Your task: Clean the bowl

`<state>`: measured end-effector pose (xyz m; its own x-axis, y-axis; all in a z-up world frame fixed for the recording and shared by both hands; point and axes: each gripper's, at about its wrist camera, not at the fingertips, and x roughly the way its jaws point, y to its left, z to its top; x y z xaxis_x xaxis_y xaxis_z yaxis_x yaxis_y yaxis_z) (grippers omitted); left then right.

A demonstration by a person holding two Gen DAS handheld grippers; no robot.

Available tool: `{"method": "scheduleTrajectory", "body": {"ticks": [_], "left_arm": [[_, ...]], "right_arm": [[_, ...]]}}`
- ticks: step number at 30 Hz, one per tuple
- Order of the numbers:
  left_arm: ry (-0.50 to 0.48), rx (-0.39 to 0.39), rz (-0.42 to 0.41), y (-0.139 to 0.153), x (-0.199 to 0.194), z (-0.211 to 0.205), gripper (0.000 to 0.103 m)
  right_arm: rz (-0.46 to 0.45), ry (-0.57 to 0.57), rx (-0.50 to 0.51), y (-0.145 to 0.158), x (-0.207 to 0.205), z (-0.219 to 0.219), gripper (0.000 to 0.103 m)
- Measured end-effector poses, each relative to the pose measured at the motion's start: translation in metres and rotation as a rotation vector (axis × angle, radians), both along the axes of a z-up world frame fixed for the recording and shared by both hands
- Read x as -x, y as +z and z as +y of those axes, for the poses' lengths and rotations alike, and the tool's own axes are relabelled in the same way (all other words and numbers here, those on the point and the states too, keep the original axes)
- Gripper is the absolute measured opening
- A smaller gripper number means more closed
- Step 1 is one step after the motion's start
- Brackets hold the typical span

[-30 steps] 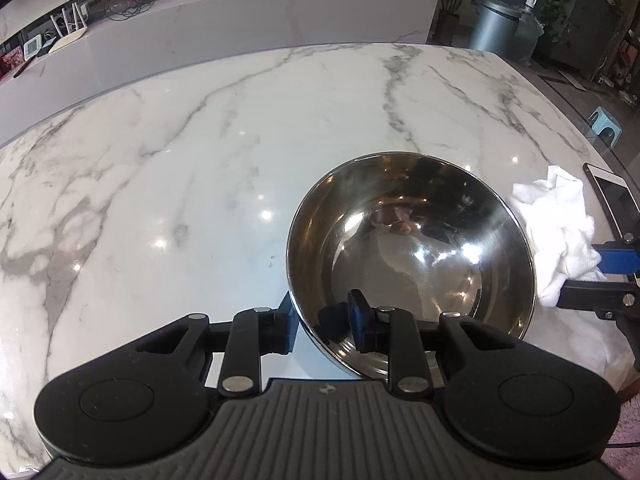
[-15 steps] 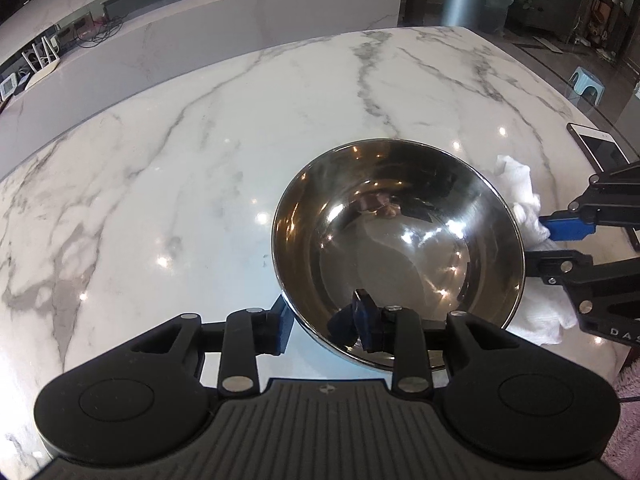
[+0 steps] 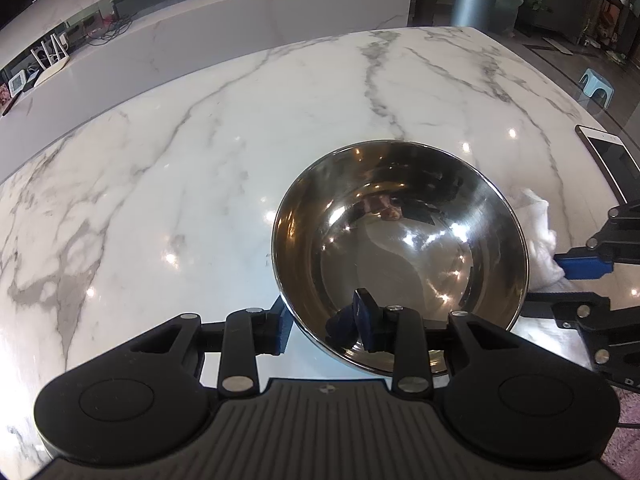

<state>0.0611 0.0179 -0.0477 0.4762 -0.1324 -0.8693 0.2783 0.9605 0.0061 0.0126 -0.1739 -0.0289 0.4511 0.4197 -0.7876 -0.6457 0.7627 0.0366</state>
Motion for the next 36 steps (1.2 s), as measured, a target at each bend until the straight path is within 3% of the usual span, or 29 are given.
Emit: {"method": "scheduleTrajectory", "body": {"ticks": [7, 25, 27, 29, 31, 34, 36], "left_arm": [[0.004, -0.003, 0.003, 0.000, -0.001, 0.000, 0.031], [0.093, 0.063, 0.037, 0.000, -0.006, 0.013, 0.031], [0.113, 0.097, 0.049, -0.001, -0.009, 0.020, 0.033], [0.137, 0.133, 0.059, 0.000, -0.013, 0.029, 0.043], [0.141, 0.123, 0.044, 0.002, -0.017, 0.034, 0.044], [0.123, 0.095, 0.013, 0.006, -0.023, 0.038, 0.043], [0.105, 0.085, 0.002, 0.008, -0.025, 0.038, 0.031]], "right_arm": [[-0.025, 0.048, 0.005, 0.022, 0.015, 0.009, 0.019], [-0.013, -0.013, 0.066, -0.018, -0.026, 0.022, 0.019], [-0.016, -0.012, 0.064, -0.017, -0.027, 0.021, 0.019], [-0.022, -0.010, 0.068, -0.016, -0.026, 0.019, 0.019], [-0.024, -0.010, 0.065, -0.014, -0.024, 0.017, 0.019], [-0.030, -0.008, 0.064, -0.011, -0.022, 0.016, 0.019], [-0.035, 0.001, 0.067, -0.009, -0.018, 0.017, 0.019]]}}
